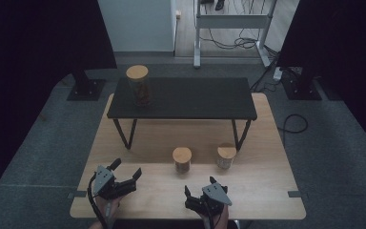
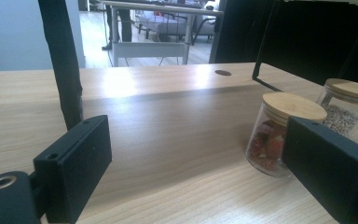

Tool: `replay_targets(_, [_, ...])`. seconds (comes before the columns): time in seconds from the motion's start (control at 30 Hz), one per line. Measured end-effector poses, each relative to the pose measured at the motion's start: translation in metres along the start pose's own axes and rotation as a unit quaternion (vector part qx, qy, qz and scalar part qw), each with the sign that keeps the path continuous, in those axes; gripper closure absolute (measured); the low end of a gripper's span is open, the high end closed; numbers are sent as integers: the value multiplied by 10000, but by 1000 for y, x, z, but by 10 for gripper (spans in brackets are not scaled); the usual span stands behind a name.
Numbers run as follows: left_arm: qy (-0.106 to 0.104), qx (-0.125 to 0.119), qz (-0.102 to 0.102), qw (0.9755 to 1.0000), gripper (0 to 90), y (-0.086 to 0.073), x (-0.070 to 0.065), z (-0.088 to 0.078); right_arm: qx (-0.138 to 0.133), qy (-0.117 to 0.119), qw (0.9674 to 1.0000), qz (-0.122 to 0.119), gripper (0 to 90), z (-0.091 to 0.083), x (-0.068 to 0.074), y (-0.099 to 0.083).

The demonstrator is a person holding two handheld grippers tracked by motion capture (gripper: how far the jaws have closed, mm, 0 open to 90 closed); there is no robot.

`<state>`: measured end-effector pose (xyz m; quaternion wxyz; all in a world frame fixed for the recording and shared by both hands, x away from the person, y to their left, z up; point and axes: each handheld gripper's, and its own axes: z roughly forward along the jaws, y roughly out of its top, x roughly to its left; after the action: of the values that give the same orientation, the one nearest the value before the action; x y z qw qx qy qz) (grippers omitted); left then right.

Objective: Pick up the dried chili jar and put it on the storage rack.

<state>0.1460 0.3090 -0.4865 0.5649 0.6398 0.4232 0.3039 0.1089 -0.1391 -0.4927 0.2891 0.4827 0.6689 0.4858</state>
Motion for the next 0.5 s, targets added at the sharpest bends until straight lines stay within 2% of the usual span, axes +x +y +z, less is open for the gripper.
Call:
replay_targets(0.17, [-13,-35,-9,10000,78,0,1,0,37,-10,9999,-107,30,3,3,6])
replay_targets(0.5, [-44,21,-253,9997,79,-1,6,2,176,78,9993,-332,28,21,7,26])
